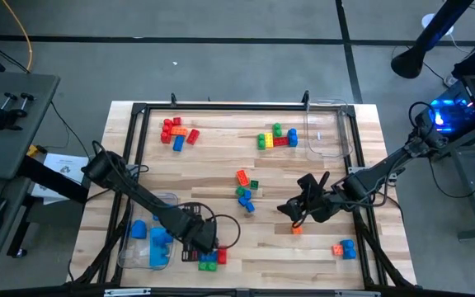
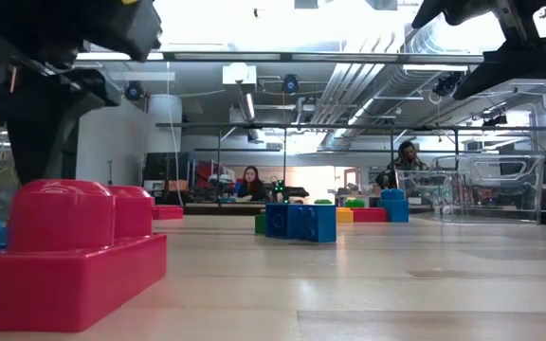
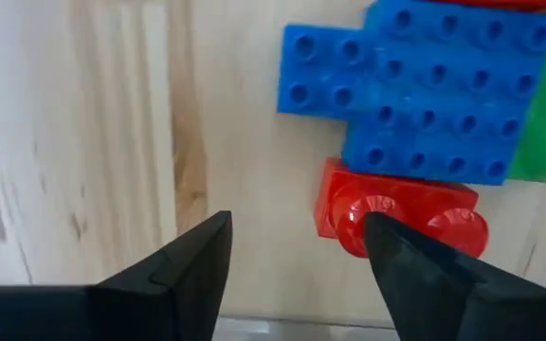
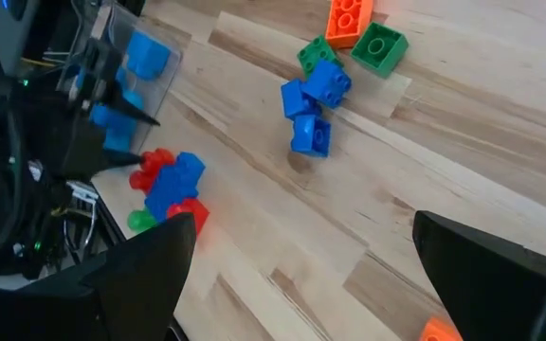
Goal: Sort blocks by size
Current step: Put the large red game piece into the bottom transparent bin
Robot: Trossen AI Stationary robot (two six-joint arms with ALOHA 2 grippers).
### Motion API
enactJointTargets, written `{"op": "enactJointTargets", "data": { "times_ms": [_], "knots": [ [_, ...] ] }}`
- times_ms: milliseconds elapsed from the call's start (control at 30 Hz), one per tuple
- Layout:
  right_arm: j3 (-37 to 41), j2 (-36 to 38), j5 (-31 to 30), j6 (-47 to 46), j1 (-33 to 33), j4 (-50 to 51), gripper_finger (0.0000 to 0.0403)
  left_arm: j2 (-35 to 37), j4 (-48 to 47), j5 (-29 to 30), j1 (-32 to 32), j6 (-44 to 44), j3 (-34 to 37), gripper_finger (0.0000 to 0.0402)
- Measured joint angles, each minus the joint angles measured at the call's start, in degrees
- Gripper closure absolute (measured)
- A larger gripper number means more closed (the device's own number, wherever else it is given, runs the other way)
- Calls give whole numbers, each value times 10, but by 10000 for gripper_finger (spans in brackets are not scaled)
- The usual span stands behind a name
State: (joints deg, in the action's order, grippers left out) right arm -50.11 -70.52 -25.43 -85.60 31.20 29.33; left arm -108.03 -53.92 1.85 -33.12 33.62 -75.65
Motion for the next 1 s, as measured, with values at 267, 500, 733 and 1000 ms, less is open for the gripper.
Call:
{"op": "enactJointTargets", "data": {
  "times_ms": [267, 500, 733, 1000],
  "knots": [
    [0, 0, 0, 1, 0, 4, 14, 32, 2, 13, 1, -20, -10, 178],
    [0, 0, 5, 31, 0, 9, 14, 54, 25, -57, -2, 239, -11, 178],
    [0, 0, 5, 51, 0, 13, 14, 35, 33, -27, -16, 504, -10, 178],
    [0, 0, 6, 69, 0, 22, 14, 2, 43, -50, -20, 560, -10, 179]
  ]
}}
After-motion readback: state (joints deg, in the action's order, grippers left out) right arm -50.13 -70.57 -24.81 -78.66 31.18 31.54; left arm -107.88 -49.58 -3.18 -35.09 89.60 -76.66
